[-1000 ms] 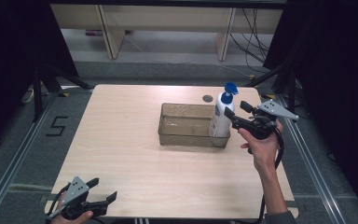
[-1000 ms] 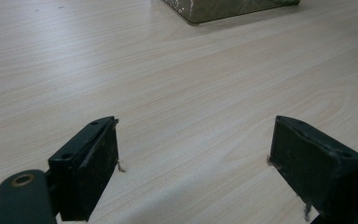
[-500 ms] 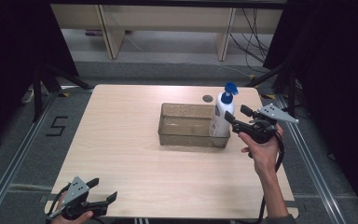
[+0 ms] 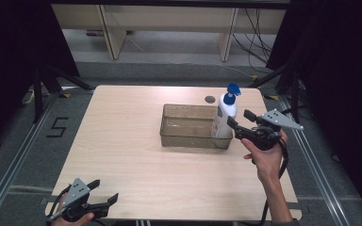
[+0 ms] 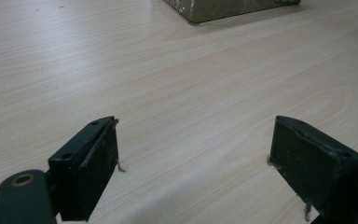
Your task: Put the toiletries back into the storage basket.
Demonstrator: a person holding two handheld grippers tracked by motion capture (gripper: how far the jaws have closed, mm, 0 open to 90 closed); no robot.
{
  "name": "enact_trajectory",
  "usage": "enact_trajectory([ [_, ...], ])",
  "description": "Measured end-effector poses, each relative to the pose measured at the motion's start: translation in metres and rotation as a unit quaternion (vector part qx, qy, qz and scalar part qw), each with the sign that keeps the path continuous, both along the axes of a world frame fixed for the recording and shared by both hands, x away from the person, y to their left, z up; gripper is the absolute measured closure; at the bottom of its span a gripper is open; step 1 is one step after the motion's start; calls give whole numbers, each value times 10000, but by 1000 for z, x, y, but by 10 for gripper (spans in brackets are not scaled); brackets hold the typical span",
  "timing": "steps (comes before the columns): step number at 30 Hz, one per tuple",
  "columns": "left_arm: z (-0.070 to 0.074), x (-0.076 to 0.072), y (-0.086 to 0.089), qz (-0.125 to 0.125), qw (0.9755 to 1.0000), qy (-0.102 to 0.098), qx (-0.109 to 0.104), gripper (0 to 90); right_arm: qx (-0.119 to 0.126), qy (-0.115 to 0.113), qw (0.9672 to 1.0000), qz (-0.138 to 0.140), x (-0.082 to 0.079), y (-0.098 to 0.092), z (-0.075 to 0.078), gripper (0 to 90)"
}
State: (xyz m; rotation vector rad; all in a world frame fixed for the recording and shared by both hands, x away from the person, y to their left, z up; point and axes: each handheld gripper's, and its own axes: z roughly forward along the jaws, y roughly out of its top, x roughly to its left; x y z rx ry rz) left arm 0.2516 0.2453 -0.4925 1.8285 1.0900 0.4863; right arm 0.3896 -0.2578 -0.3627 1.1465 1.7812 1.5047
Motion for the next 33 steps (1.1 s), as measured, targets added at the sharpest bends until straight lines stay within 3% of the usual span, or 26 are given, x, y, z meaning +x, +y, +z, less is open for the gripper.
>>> enact_trajectory([
  [1,0,0,0,0,10000,-2,-2,149,70,71,9999,-54,-3,2,0,287],
  [3,0,0,0,-3,10000,3,2,149,-52,-76,9999,-82,-4,1,-1,284],
  [9,0,0,0,1,10000,1,3,149,49,45,10000,1,-8,0,-5,281],
  [15,0,0,0,-3,10000,-2,-2,149,-12,114,9999,23,-12,-1,-10,261],
  [16,0,0,0,-4,10000,-3,-2,149,-125,76,9999,6,-12,-2,-11,259],
  [17,0,0,0,-1,10000,1,-3,149,-79,178,9998,4,-13,-1,-12,259],
  [20,0,0,1,-28,10000,16,46,148,16,171,9998,88,-14,1,-17,247],
  [21,0,0,1,-27,10000,18,42,149,-77,114,9999,79,-14,0,-18,244],
  [22,0,0,2,-60,9999,29,100,149,-44,245,9997,58,-16,1,-18,242],
  [23,0,0,0,-10,10000,12,-6,149,-16,242,9997,53,-17,2,-19,240],
  [28,0,0,0,-12,10000,4,-4,149,-44,163,9998,122,-19,5,-22,232],
  [32,0,0,0,-15,10000,-1,8,149,-30,334,9993,167,-24,9,-25,228],
  [33,0,0,0,-15,10000,0,9,148,-85,209,9995,228,-22,9,-27,228],
])
